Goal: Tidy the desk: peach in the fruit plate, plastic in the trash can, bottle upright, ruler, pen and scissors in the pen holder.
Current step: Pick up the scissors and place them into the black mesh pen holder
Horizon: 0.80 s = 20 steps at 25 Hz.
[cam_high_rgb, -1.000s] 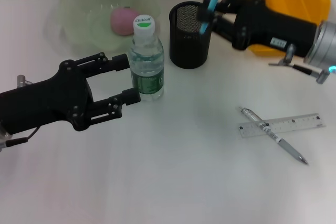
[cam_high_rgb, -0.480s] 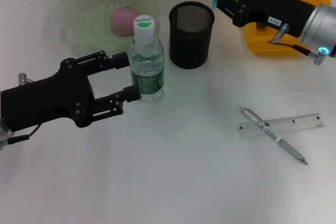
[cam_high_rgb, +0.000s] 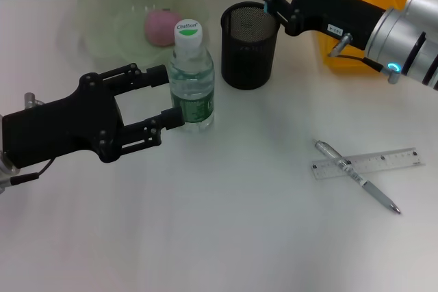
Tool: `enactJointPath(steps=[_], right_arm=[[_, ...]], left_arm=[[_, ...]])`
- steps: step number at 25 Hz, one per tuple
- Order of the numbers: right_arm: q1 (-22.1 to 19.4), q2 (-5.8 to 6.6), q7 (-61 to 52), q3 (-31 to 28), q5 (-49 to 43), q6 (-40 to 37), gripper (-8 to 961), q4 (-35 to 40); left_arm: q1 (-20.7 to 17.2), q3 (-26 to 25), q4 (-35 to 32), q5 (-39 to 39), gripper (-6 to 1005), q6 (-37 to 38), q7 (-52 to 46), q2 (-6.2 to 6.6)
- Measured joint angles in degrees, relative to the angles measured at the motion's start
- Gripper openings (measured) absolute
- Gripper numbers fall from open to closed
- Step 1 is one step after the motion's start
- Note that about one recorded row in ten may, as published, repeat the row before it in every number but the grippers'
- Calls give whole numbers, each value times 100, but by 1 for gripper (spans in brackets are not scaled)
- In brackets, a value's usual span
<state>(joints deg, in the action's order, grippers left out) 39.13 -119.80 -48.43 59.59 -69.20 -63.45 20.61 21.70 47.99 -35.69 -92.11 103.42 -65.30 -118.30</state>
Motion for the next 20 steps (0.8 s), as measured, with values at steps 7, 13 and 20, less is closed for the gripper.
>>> enactJointPath(steps=[7,13,20], right_arm=[[11,0,258,0,152,150,210,-163],[23,-2,268,0,153,266,209,-274],[139,-6,277,0,153,339,210,-435]], left_arm=[[-9,0,0,0,682,-15,0,0],[0,17,0,1,683,-78,0,0],[-14,30,0,1,683,-94,0,-1]])
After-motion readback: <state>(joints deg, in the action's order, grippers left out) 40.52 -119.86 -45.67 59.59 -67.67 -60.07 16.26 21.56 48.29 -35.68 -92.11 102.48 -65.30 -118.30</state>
